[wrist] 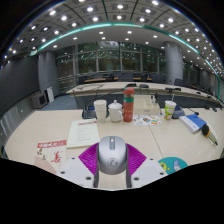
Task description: Arrange mouse
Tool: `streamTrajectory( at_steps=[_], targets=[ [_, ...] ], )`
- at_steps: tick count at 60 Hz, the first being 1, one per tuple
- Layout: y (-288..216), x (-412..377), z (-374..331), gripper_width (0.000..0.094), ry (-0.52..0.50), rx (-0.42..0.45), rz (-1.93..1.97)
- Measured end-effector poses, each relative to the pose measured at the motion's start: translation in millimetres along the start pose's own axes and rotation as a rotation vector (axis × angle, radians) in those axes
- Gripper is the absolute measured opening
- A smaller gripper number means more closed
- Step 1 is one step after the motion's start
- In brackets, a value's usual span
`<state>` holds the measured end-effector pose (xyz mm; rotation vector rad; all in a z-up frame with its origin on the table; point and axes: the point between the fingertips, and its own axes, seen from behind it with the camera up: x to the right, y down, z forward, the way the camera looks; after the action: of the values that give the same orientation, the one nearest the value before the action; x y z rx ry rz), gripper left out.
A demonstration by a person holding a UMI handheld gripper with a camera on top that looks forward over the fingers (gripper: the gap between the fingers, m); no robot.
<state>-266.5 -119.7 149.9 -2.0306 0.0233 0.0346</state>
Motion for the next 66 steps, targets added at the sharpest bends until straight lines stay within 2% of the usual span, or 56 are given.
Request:
streamTrajectory(
  at_steps=[6,11,20,24,31,38,40,44,50,53,66],
  targets=[
    [-32,59,-29,0.0365,0.046,0.053,0.024],
    [-27,116,-32,0.0365,0.094,0.042,0.027],
    [39,197,-14,0.0364,0.119,-0.068,0.049],
    [78,219,-5,0.0364,0.128,-0.133,0.035],
    [133,237,10,0.0371,0.116,-0.197,0.032],
    [162,240,17,0.0444,0.094,-0.246,0.037],
    [160,240,17,0.0471,0.086,-0.227,0.030],
    [162,240,14,0.0534,0.079,-0.250,0.022],
    [157,234,3,0.0870,0.051,-0.252,0.023],
    [147,235,-8,0.0840,0.057,-0.236,0.016],
    [95,225,-92,0.0855,0.093,-0.149,-0.010]
  ],
)
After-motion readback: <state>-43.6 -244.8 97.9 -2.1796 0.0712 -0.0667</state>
